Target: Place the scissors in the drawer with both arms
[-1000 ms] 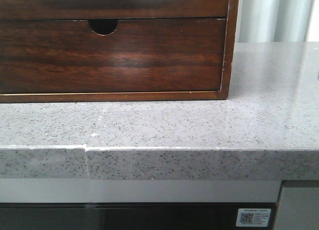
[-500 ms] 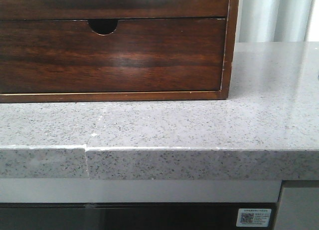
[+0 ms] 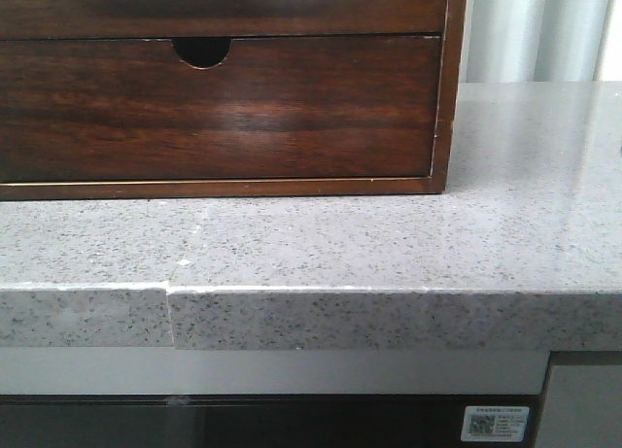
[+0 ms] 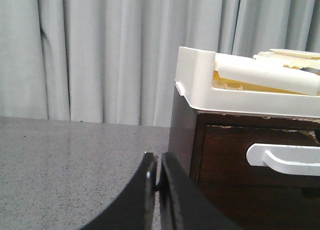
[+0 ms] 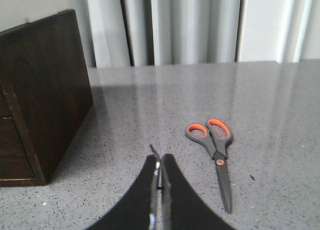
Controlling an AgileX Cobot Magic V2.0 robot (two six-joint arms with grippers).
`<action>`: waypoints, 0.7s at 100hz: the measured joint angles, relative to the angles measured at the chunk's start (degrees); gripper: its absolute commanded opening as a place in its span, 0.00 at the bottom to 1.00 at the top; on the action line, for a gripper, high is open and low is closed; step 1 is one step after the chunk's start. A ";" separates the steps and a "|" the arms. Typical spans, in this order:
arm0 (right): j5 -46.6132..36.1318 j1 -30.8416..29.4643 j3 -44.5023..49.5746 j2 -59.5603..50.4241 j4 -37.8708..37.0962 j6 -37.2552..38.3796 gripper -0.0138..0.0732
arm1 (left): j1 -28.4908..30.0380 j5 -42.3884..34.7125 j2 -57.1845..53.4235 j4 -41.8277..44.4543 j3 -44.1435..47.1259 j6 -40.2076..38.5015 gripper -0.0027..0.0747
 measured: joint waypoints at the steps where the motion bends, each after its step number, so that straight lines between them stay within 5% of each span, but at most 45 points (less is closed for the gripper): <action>1: 0.34 0.00 -0.42 0.77 -0.11 -0.15 0.08 | 0.00 0.34 0.63 0.00 -0.78 0.00 0.01; 24: 7.26 0.00 -10.34 11.08 -0.56 -2.91 0.08 | 0.00 5.60 8.84 0.00 -8.23 0.00 0.01; 70: 6.33 0.00 -10.87 14.24 -0.56 -3.03 0.08 | 0.00 6.97 10.03 0.00 -8.75 0.00 0.01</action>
